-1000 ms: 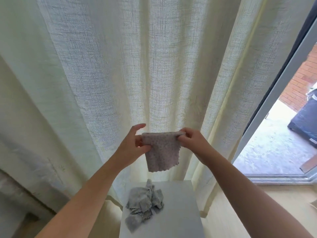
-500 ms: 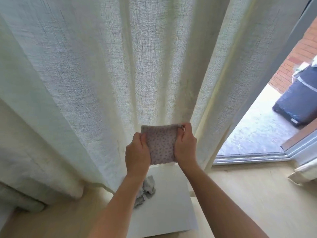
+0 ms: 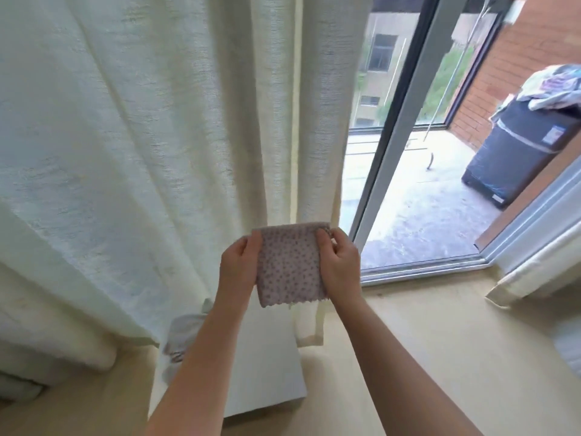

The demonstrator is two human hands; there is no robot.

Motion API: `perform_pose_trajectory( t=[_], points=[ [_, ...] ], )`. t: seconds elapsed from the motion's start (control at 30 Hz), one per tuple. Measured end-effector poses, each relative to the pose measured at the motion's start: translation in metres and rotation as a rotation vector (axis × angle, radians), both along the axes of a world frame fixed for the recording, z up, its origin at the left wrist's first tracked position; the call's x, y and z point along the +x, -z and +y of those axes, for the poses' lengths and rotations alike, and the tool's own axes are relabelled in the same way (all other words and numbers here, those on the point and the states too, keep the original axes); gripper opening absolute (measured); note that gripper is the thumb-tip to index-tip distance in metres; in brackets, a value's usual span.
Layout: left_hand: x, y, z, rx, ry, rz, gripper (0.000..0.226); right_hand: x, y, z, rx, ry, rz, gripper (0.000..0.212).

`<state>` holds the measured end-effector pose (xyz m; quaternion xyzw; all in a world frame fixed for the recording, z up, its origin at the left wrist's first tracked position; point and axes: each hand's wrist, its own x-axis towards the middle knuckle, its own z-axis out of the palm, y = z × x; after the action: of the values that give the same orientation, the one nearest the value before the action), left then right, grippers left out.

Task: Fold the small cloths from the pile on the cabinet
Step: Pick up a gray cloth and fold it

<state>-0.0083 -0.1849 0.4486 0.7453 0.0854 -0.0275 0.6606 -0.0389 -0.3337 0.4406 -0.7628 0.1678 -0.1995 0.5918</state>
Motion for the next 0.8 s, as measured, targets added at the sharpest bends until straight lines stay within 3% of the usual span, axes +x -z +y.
perform_pose_trajectory(
  t=[0.07,0.17,0.2,0.23,0.33,0.4,0.5,0.57,0.63,0.7,0.8],
  points=[
    [-0.012,-0.002,-0.034,0.023,0.09,0.071,0.026,-0.016,-0.005,-0.038,0.126,-0.007,0.085,0.031],
    [-0.033,-0.006,-0.09,0.204,0.031,-0.072,0.02,-0.037,-0.012,-0.093,0.554,-0.14,0.324,0.024],
    [-0.043,-0.009,-0.109,0.272,0.01,-0.115,0.02,-0.044,-0.011,-0.108,0.585,-0.173,0.349,0.023],
    [-0.053,-0.011,-0.129,0.34,-0.009,-0.158,0.02,-0.049,-0.01,-0.123,0.538,-0.165,0.342,0.022],
    [-0.075,-0.01,-0.184,0.562,-0.057,-0.315,0.026,-0.067,-0.009,-0.165,0.062,-0.015,0.241,0.023],
    [-0.085,-0.009,-0.216,0.62,-0.058,-0.373,0.03,-0.082,-0.008,-0.195,-0.136,0.039,0.197,0.027],
    [-0.09,0.001,-0.265,0.397,0.007,-0.275,0.03,-0.097,0.005,-0.244,-0.133,0.066,0.196,0.033],
    [-0.088,0.009,-0.298,0.075,0.083,-0.056,0.03,-0.103,0.012,-0.277,-0.113,0.07,0.222,0.031],
    [-0.087,0.013,-0.332,-0.127,0.167,0.145,0.023,-0.108,0.014,-0.315,-0.066,0.041,0.238,0.031],
    [-0.086,0.017,-0.368,-0.161,0.227,0.201,0.019,-0.112,0.014,-0.356,0.038,0.008,0.258,0.031],
    [-0.086,0.019,-0.431,-0.166,0.267,0.142,0.006,-0.115,0.016,-0.428,0.268,-0.006,0.273,0.031]
  ],
)
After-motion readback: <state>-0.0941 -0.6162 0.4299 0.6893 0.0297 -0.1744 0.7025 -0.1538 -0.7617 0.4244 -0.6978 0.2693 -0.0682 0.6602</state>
